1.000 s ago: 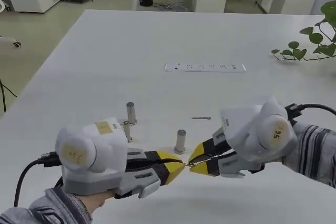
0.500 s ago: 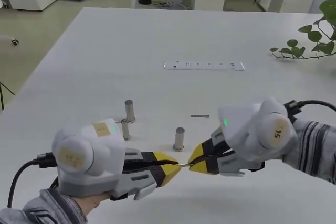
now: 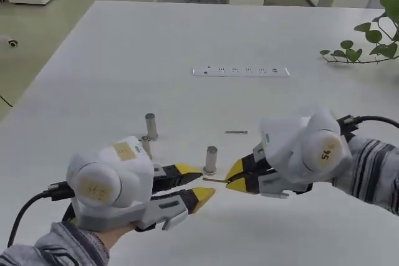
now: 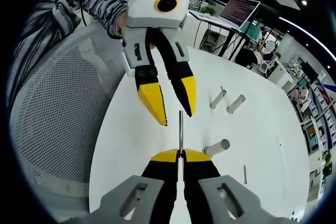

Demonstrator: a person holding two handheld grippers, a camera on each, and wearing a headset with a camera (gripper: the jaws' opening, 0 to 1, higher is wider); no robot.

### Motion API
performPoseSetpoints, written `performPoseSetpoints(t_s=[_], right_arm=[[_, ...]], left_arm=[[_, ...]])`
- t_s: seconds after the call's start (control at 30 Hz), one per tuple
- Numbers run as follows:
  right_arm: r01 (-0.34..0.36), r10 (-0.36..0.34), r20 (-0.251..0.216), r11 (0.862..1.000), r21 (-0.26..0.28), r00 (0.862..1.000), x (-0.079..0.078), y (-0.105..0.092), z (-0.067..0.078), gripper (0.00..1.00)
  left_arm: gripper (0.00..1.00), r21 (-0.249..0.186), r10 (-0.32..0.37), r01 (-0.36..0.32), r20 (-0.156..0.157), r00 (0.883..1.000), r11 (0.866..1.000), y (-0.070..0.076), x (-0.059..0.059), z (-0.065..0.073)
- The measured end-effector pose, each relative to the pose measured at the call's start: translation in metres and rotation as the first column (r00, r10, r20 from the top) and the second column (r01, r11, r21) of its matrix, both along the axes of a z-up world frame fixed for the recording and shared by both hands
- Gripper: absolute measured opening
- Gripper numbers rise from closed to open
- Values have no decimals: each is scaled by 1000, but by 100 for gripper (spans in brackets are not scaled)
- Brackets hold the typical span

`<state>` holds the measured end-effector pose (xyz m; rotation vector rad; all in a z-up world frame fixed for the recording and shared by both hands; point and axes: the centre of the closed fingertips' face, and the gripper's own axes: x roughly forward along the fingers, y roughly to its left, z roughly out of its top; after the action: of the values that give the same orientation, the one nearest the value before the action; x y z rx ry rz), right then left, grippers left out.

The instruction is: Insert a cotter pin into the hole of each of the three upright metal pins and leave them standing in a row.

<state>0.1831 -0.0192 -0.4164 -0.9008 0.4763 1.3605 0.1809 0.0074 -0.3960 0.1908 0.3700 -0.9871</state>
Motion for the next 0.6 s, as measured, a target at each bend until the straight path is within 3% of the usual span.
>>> performPoseSetpoints(t_s=[0.1,0.37,0.6], right_arm=[[36,-36,5,999,0,999,9,-5,-3,0],[110,-109,28,993,-35,994,33,-20,-14,0],[179,-176,51,982,-59,983,54,-32,-25,0]], left_arm=[[18,39,45,-46,22,999,998,5,8,-5],[22,41,123,-123,21,992,992,10,24,-15],[25,26,199,-200,12,980,980,12,42,-21]])
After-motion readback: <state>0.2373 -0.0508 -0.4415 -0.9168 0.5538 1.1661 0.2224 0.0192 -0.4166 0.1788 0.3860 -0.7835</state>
